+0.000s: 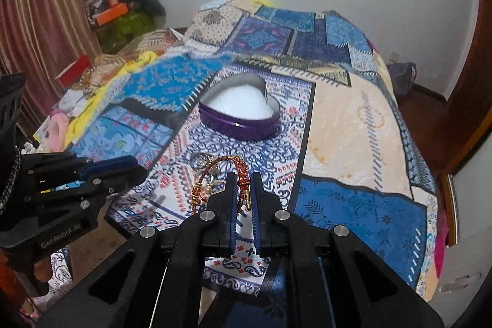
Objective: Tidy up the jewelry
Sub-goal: 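Grasp the gold-red beaded bracelet with the right gripper while the left grasps a ring, then lower the bracelet into the purple heart tin while the left gripper lowers its ring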
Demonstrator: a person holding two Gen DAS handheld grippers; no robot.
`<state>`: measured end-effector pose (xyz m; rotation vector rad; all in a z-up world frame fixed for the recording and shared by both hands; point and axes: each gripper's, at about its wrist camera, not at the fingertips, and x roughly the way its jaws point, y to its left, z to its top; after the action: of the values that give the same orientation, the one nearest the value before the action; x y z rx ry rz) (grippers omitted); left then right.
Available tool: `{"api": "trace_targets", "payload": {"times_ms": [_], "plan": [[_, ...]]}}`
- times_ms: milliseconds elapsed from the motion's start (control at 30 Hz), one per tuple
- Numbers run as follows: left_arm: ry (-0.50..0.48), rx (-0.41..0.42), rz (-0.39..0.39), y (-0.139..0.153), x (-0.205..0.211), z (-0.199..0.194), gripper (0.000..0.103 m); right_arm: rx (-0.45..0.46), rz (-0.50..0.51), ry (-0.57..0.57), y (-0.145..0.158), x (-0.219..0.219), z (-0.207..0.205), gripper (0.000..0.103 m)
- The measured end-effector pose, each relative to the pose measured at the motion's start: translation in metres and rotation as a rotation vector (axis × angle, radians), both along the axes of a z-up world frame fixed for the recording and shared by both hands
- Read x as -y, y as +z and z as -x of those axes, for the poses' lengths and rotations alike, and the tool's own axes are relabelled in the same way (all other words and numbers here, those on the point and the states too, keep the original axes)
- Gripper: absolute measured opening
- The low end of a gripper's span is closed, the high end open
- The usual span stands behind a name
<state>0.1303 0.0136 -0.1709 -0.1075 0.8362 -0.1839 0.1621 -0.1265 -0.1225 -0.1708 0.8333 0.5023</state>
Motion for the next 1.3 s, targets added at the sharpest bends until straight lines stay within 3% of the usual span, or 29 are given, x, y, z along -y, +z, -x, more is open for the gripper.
{"api": "trace_targets", "payload": {"times_ms": [567,1033,1300], "plan": [[0.039,0.151,-0.017,0.051,-0.01,-0.027,0.012,0.105,-0.055,-0.064,0.037,0.003,-0.017,0.007],[0.042,0.219,-0.022,0.071,-0.013,-0.071,0.012,0.095,-0.068,-0.078,0.03,-0.005,-0.058,0.007],[0.032,0.213,-0.007,0.068,-0.013,-0.098,0.012,0.067,-0.07,-0.074,0.02,-0.011,-0.081,0.007]]}}
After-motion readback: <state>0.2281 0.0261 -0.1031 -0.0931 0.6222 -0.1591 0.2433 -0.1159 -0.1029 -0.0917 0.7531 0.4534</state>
